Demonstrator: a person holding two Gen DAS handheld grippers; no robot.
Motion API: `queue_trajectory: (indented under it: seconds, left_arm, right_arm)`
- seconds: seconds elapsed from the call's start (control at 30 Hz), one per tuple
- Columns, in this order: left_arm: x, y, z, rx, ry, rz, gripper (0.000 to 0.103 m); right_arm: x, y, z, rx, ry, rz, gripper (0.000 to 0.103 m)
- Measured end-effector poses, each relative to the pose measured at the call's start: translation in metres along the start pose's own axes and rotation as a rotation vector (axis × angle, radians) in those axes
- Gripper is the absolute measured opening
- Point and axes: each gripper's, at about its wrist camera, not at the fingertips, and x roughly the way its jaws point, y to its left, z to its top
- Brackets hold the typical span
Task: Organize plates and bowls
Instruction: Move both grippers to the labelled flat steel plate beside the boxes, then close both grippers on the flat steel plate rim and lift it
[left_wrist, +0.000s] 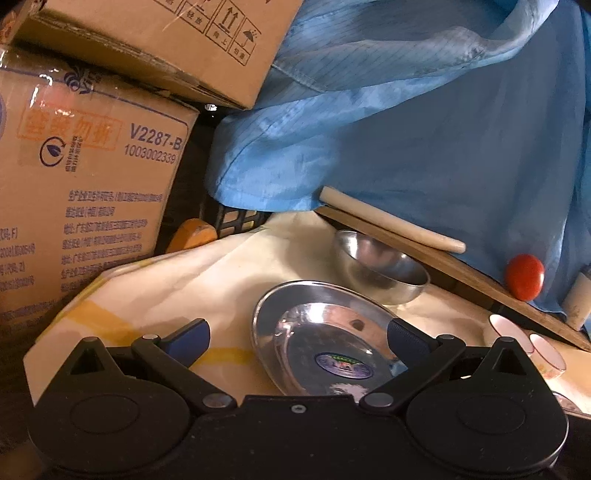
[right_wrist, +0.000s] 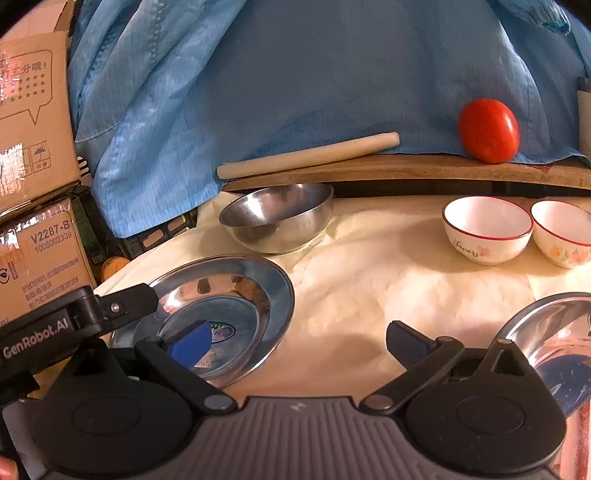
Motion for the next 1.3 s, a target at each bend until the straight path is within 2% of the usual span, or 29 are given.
queue_trajectory:
  seconds: [0.13, 0.23, 0.37, 0.53, 0.63, 0.7, 0.77, 0.93, 1.13, 1.23, 1.3]
  left_arm:
    - [0.002, 0.001, -0.001, -0.015, 0.009, -0.009, 0.099]
    - [0.005, 0.005, -0.001, -0.038, 0.022, -0.016, 0.092]
    - [0.006, 0.01, -0.001, -0.062, 0.024, -0.009, 0.081]
    - [0.007, 0.013, -0.001, -0.074, 0.026, 0.0, 0.073]
    - [0.008, 0.011, -0.002, -0.068, 0.039, -0.002, 0.062]
    - [0.01, 0.011, -0.002, -0.072, 0.058, -0.016, 0.05]
    - [0.011, 0.011, -0.003, -0.072, 0.067, -0.021, 0.049]
    - [0.012, 0.012, -0.004, -0.073, 0.07, -0.009, 0.042]
    - [0.014, 0.013, -0.004, -0.067, 0.075, 0.01, 0.035]
    - [0.014, 0.012, -0.004, -0.064, 0.076, 0.022, 0.028]
    - [0.016, 0.014, -0.003, -0.068, 0.082, 0.021, 0.017]
  right_arm:
    - [0.0, 0.001, 0.0, 0.0, 0.0, -0.009, 0.101]
    - [0.0, 0.002, 0.0, 0.006, -0.003, -0.01, 0.099]
    - [-0.002, 0.005, 0.0, -0.02, -0.013, 0.009, 0.084]
    - [0.001, 0.009, 0.0, -0.036, -0.001, 0.01, 0.083]
    - [0.002, 0.01, 0.001, -0.037, 0.011, 0.019, 0.079]
    - [0.003, 0.01, 0.0, -0.038, 0.015, 0.023, 0.075]
    - [0.003, 0.009, 0.0, -0.033, 0.018, 0.026, 0.061]
    - [0.004, 0.01, 0.0, -0.022, 0.027, 0.033, 0.055]
    - [0.007, 0.007, 0.0, 0.006, 0.044, 0.062, 0.041]
    - [0.008, 0.007, 0.0, 0.015, 0.046, 0.075, 0.034]
    - [0.008, 0.006, 0.0, 0.02, 0.045, 0.077, 0.029]
